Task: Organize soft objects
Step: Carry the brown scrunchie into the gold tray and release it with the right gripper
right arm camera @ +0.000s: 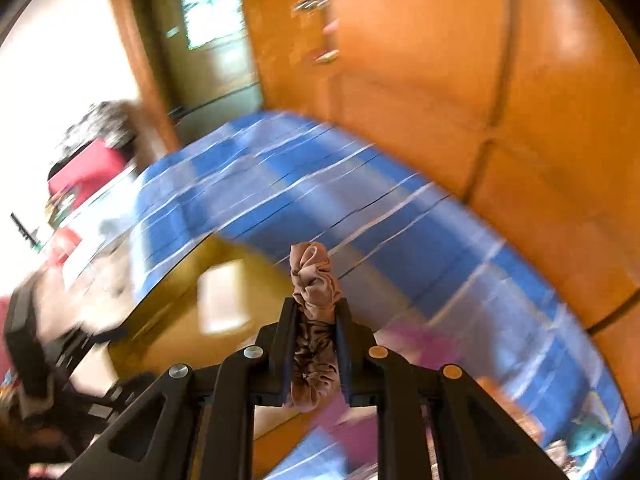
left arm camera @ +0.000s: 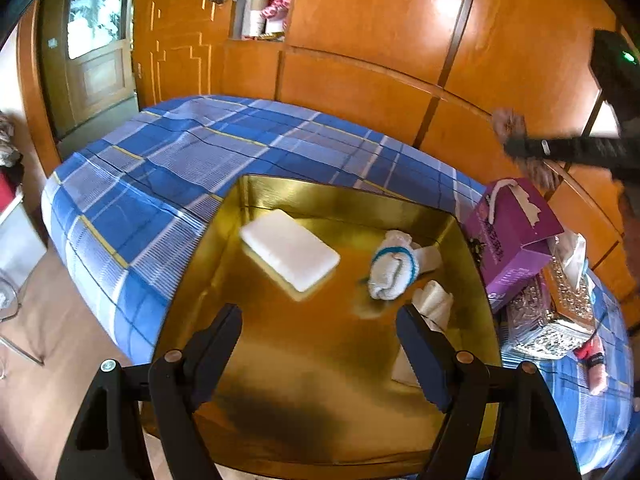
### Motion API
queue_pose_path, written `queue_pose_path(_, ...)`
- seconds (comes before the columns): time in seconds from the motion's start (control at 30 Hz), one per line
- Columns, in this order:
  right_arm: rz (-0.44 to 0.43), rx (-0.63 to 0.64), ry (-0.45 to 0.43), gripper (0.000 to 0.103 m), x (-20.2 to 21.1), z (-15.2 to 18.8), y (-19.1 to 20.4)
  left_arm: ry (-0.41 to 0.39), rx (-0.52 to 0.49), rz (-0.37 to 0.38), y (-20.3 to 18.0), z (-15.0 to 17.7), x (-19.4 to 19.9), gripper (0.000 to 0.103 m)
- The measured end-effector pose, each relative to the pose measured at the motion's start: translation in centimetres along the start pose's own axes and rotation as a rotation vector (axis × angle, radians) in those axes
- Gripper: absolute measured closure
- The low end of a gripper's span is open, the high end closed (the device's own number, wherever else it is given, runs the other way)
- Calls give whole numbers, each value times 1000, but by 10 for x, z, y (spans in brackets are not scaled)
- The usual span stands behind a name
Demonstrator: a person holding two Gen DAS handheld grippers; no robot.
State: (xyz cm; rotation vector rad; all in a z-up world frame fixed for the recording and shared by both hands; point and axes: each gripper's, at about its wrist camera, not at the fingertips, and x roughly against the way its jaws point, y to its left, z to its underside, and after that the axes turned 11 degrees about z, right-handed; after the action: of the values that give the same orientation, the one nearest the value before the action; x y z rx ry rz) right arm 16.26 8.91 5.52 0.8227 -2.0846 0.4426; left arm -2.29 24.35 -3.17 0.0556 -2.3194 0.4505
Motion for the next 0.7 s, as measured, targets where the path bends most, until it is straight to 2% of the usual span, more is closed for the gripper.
queue_pose_path(0.1,-50,87,58,86,0,21,32,-8,4,-9,4,0,3,23)
queue_pose_path(0.2,-79,118,73,86,1,38,51,-14,7,-11,5,1,4,23)
queue_pose_path(0.3,-98,94,59,86,-2,47,61,-16,-7,-13,1,2,5,23)
queue_pose_path(0.53,-48,10,23,86,-19,50,67,-41,-53,-18,-9,1,11,23)
queue_pose_path(0.7,-97,-74,-4,78,-27,44,65,-33,-44,-13,-7,2,9,23)
